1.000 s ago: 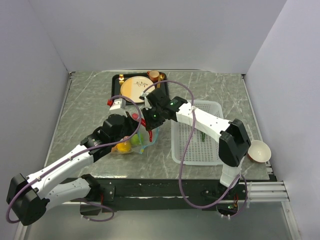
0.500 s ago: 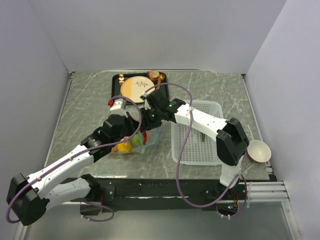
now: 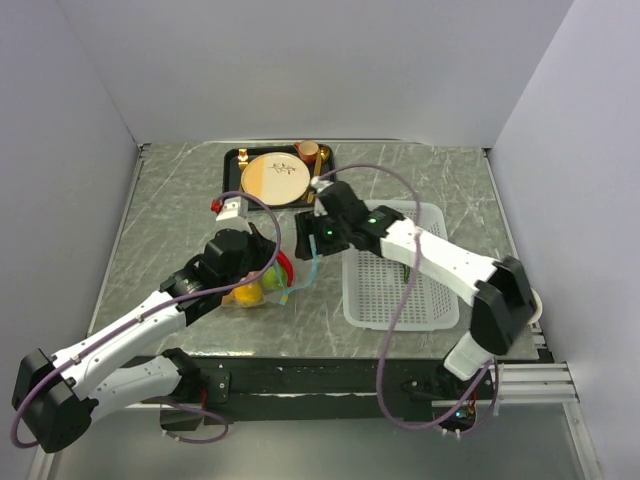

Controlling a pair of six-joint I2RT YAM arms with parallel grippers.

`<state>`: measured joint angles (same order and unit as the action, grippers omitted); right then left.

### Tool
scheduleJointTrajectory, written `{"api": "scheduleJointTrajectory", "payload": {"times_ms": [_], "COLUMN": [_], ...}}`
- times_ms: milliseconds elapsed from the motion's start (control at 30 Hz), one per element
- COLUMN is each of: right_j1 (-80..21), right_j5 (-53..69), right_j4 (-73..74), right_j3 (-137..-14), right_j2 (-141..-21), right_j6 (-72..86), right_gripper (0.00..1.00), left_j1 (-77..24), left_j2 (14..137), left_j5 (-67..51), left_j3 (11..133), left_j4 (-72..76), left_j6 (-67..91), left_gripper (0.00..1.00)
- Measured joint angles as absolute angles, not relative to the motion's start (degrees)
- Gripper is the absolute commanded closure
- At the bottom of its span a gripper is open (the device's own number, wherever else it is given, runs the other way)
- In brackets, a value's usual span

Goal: Place the food in the zip-top bag and seal the zipper
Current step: Place the fake vegetable in the zipper food storage bag, then pick up the fake vegetable from the bin.

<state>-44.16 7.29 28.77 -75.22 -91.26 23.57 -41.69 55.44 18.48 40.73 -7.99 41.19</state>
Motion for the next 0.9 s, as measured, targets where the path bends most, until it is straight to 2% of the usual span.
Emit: {"api": "scheduleJointTrajectory", "payload": {"times_ms": [167,300,467,567,800,900], "right_j1": [-37.4,-30.1,-25.6,-24.0,-18.8,-17.7], "right_j5": [1.8,-2.4,-8.4,-10.2,-9.8,-9.4], "right_j4": [26.7,26.7,29.2,29.6,29.1,28.4], "right_j3": [-65.8,-59.0,-55.0,-53.8,-50.4,-50.0], "right_j2": [-80.3,-76.3,-77.0,-78.6,-82.3,-83.2], "right_j6": [24.7,25.3,25.2,25.7,27.2,27.4], "right_gripper": [0.22,0.21,0.22,0.26,0.30,0.34], "left_j1": [-41.7,-41.7,-41.7,-41.7,-41.7,-41.7], "left_j2": [55.4,55.0,54.9,54.9,55.0,55.0], "left_j5": [18.5,18.5,18.2,17.8,17.9,17.9], "left_j3": [40.7,40.7,40.7,40.7,40.7,40.7], "left_j4": [-8.5,-8.4,-8.1,-8.0,-8.1,-8.2], "left_j6": [41.2,41.2,41.3,41.4,41.3,41.3], "left_gripper": [0.99,0.99,0.99,0.99,0.99,0.99]}}
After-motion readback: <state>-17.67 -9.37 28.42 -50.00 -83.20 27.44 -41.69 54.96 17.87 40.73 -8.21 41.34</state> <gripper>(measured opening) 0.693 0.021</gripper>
